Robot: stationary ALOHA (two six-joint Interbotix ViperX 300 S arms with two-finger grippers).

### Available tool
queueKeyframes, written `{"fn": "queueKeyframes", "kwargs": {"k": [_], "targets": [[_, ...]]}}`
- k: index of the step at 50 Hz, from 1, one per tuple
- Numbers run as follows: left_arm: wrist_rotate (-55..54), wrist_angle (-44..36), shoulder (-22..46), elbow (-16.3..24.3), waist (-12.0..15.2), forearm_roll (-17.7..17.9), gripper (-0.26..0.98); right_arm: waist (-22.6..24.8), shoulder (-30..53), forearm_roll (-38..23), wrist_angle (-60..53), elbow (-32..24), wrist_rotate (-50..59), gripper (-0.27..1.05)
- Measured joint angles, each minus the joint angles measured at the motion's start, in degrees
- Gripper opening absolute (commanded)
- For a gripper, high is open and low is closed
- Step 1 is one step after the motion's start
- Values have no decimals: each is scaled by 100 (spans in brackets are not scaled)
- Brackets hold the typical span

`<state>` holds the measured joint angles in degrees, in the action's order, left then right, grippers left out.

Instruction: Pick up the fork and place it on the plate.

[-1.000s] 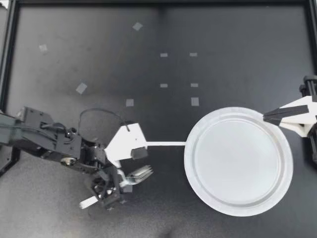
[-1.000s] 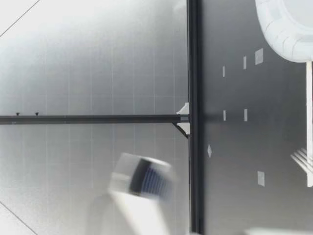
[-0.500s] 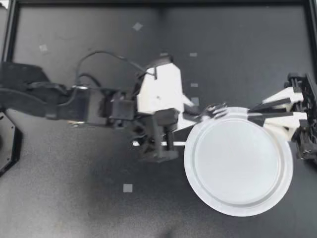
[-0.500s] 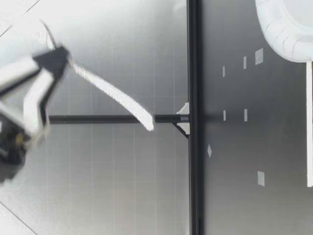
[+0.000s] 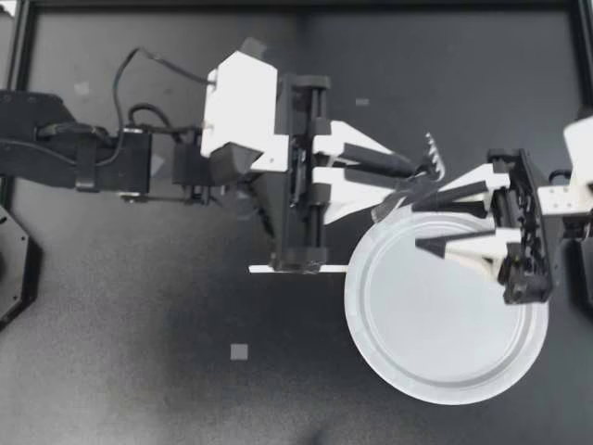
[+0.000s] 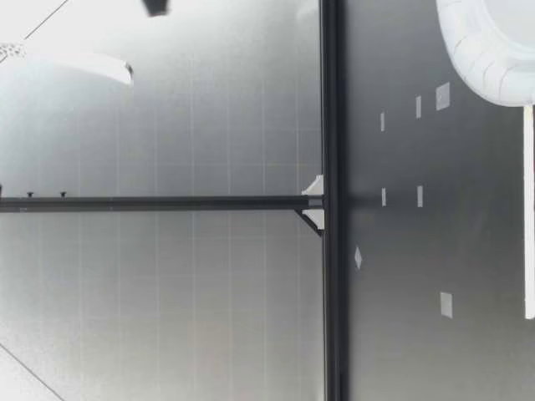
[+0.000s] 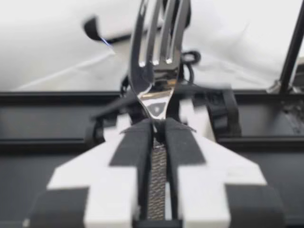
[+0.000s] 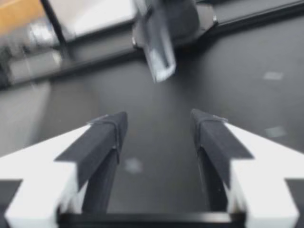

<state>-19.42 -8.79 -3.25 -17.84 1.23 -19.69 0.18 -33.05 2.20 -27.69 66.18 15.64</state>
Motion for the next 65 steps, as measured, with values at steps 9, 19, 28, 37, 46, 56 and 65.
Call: {"fn": "queueKeyframes", "kwargs": {"k": [9, 19, 28, 37, 46, 56, 65], "targets": [[-756, -281, -123, -325, 79, 694, 3, 9, -519, -44, 413, -62, 809, 57], [-3006, -2136, -132, -1222, 360, 1731, 3, 9, -694, -1441, 1072, 53, -519, 58], [-5194, -3797, -35, -1890, 563, 2030, 3, 18, -738, -2206, 2048, -141, -3059, 59], [-6029, -4104, 439, -2030, 545, 1978, 3, -149, -747, -2505, 2171, -580, -5933, 58], [-6064, -3946, 729, -1705, 536, 1951, 3, -220, -457, -2470, 1020, -782, -7172, 58], [-6319, -4412, 896, -1538, 554, 1951, 3, -229, 299, -2487, 264, -791, -7928, 58], [-6469, -4535, 888, -1564, 615, 1916, 3, -246, 554, -2118, -123, -800, -8842, 57]]}}
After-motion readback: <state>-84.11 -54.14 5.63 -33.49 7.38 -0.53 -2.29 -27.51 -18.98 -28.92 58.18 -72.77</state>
